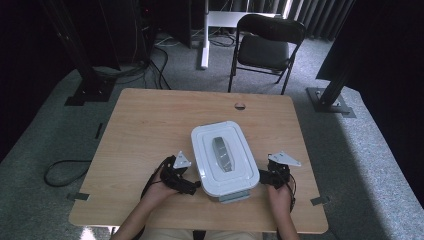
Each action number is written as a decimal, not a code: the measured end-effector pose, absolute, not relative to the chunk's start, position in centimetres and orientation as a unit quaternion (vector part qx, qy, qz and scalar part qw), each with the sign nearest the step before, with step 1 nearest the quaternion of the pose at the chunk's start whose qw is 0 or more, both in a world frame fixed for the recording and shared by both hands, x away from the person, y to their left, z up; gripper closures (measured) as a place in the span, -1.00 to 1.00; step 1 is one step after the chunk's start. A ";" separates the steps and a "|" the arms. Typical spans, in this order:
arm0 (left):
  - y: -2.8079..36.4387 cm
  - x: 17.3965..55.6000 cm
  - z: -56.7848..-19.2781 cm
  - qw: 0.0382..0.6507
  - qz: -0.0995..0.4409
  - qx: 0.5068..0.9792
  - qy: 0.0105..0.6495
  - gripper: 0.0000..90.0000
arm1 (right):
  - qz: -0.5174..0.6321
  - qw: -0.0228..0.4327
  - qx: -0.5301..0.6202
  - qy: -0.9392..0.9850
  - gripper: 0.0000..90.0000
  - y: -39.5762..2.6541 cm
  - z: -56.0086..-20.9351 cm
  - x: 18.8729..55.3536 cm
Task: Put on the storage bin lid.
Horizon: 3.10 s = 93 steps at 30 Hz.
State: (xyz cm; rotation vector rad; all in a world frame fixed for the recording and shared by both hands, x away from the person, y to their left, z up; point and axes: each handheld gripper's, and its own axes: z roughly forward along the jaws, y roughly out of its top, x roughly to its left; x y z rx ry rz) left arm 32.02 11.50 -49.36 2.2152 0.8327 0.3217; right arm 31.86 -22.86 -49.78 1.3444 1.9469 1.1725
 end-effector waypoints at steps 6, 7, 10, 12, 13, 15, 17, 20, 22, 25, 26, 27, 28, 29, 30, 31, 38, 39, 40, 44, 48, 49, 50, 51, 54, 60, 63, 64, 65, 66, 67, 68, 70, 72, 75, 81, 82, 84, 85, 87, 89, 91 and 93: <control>11.8 32.1 -49.3 0.367 0.127 0.862 0.326 -0.97 | 0.434 0.233 0.495 0.716 -0.64 -22.6 -49.9 31.6; 12.0 32.2 -49.4 0.369 0.125 0.860 0.329 -0.97 | 0.434 0.233 0.493 0.717 -0.64 -22.5 -49.9 31.6; 12.3 32.2 -49.4 0.367 0.126 0.860 0.332 -0.97 | 0.433 0.229 0.488 0.723 -0.64 -22.2 -50.1 31.3; 12.5 32.2 -49.4 0.366 0.128 0.860 0.332 -0.97 | 0.430 0.228 0.487 0.725 -0.64 -21.9 -50.2 31.1; 12.6 32.2 -49.4 0.366 0.129 0.860 0.333 -0.97 | 0.430 0.230 0.486 0.725 -0.64 -21.8 -50.2 31.1; 12.9 32.2 -49.3 0.366 0.131 0.859 0.334 -0.97 | 0.433 0.232 0.482 0.726 -0.64 -21.5 -50.2 30.8; 13.2 32.2 -49.2 0.366 0.133 0.858 0.336 -0.97 | 0.431 0.229 0.481 0.728 -0.64 -21.2 -50.2 30.7; 13.6 32.2 -49.2 0.367 0.134 0.855 0.339 -0.97 | 0.422 0.238 0.477 0.734 -0.63 -20.5 -50.2 30.6; 13.8 32.2 -49.2 0.366 0.136 0.856 0.339 -0.97 | 0.419 0.242 0.477 0.733 -0.63 -20.2 -50.2 30.5; 14.2 32.2 -49.1 0.366 0.137 0.854 0.343 -0.97 | 0.417 0.246 0.478 0.733 -0.62 -19.7 -50.2 30.4; 14.3 32.2 -49.1 0.366 0.137 0.854 0.344 -0.97 | 0.415 0.246 0.479 0.734 -0.62 -19.5 -50.2 30.4; 14.5 32.2 -49.1 0.367 0.137 0.853 0.345 -0.97 | 0.415 0.243 0.479 0.735 -0.62 -19.4 -50.2 30.4; 14.7 32.3 -49.0 0.371 0.135 0.851 0.345 -0.97 | 0.414 0.242 0.478 0.736 -0.62 -19.4 -50.2 30.4; 14.7 32.3 -49.0 0.376 0.133 0.849 0.347 -0.97 | 0.415 0.238 0.479 0.736 -0.62 -19.3 -50.3 30.4; 14.8 32.3 -49.0 0.379 0.132 0.848 0.347 -0.97 | 0.416 0.237 0.479 0.736 -0.62 -19.3 -50.4 30.4; 14.9 32.3 -48.9 0.380 0.133 0.848 0.346 -0.97 | 0.416 0.236 0.480 0.736 -0.62 -19.4 -50.4 30.4; 15.4 32.7 -48.7 0.388 0.144 0.840 0.352 -0.97 | 0.412 0.242 0.471 0.742 -0.73 -19.8 -50.2 30.8; 15.5 32.7 -48.7 0.389 0.144 0.838 0.355 -0.97 | 0.412 0.242 0.471 0.742 -0.73 -19.9 -50.1 30.9; 15.6 32.7 -48.7 0.388 0.146 0.838 0.355 -0.97 | 0.410 0.244 0.474 0.740 -0.73 -20.0 -50.1 31.0; 15.6 32.6 -48.7 0.388 0.148 0.839 0.351 -0.97 | 0.418 0.238 0.478 0.735 -0.73 -20.6 -50.0 31.4; 15.6 32.4 -48.5 0.390 0.152 0.840 0.347 -0.97 | 0.415 0.238 0.479 0.736 -0.73 -20.9 -49.8 31.8; 15.6 32.3 -48.5 0.389 0.153 0.840 0.346 -0.97 | 0.415 0.238 0.480 0.735 -0.73 -20.9 -49.7 31.9; 15.7 32.3 -48.5 0.389 0.153 0.840 0.346 -0.97 | 0.414 0.243 0.479 0.735 -0.73 -21.0 -49.7 32.0; 15.8 32.3 -48.5 0.390 0.153 0.839 0.348 -0.97 | 0.413 0.244 0.480 0.734 -0.73 -21.0 -49.7 32.0; 16.0 32.2 -48.5 0.388 0.156 0.840 0.346 -0.97 | 0.415 0.246 0.486 0.729 -0.73 -21.2 -49.6 32.0; 16.4 32.0 -48.2 0.393 0.157 0.838 0.344 -0.97 | 0.414 0.246 0.491 0.726 -0.73 -21.5 -49.7 31.9; 16.5 31.9 -48.0 0.393 0.158 0.838 0.343 -0.97 | 0.414 0.246 0.490 0.726 -0.73 -21.5 -49.6 31.9; 16.5 31.9 -48.0 0.393 0.159 0.839 0.342 -0.97 | 0.414 0.249 0.490 0.726 -0.73 -21.5 -49.5 31.8; 16.5 31.8 -47.9 0.395 0.158 0.838 0.343 -0.97 | 0.415 0.249 0.489 0.726 -0.73 -21.6 -49.5 31.8; 16.7 31.7 -47.9 0.396 0.160 0.838 0.341 -0.97 | 0.416 0.249 0.489 0.725 -0.73 -21.6 -49.4 31.8; 16.7 31.6 -47.9 0.396 0.161 0.838 0.341 -0.97 | 0.416 0.251 0.489 0.724 -0.73 -21.7 -49.4 31.8; 16.8 31.6 -47.9 0.396 0.161 0.838 0.340 -0.97 | 0.416 0.252 0.489 0.724 -0.73 -21.8 -49.3 31.8; 17.0 31.5 -47.9 0.395 0.162 0.837 0.342 -0.97 | 0.416 0.251 0.490 0.724 -0.73 -21.9 -49.3 31.8; 17.3 31.5 -47.9 0.397 0.164 0.834 0.346 -0.97 | 0.415 0.256 0.487 0.724 -0.73 -22.2 -49.3 31.7; 17.8 31.5 -48.0 0.397 0.167 0.831 0.353 -0.97 | 0.417 0.258 0.486 0.723 -0.73 -22.5 -49.3 31.6; 18.9 31.5 -48.4 0.395 0.170 0.825 0.367 -0.97 | 0.418 0.263 0.487 0.720 -0.73 -23.2 -49.3 31.3; 19.1 31.5 -48.4 0.395 0.171 0.824 0.369 -0.97 | 0.418 0.262 0.487 0.720 -0.73 -23.4 -49.3 31.2; 19.4 31.4 -48.5 0.394 0.172 0.823 0.370 -0.97 | 0.416 0.265 0.488 0.720 -0.73 -23.6 -49.3 31.1; 19.6 31.3 -48.5 0.395 0.172 0.822 0.372 -0.97 | 0.419 0.265 0.488 0.718 -0.73 -23.8 -49.3 31.0; 19.9 31.3 -48.5 0.394 0.174 0.821 0.374 -0.97 | 0.418 0.266 0.491 0.716 -0.73 -24.0 -49.4 30.9; 20.3 31.2 -48.6 0.394 0.175 0.819 0.379 -0.97 | 0.419 0.266 0.493 0.715 -0.73 -24.2 -49.5 30.7; 20.7 31.1 -48.7 0.392 0.176 0.818 0.382 -0.97 | 0.415 0.267 0.496 0.715 -0.73 -24.4 -49.7 30.5; 21.1 31.0 -48.7 0.393 0.176 0.816 0.385 -0.97 | 0.414 0.266 0.498 0.714 -0.73 -24.7 -49.8 30.4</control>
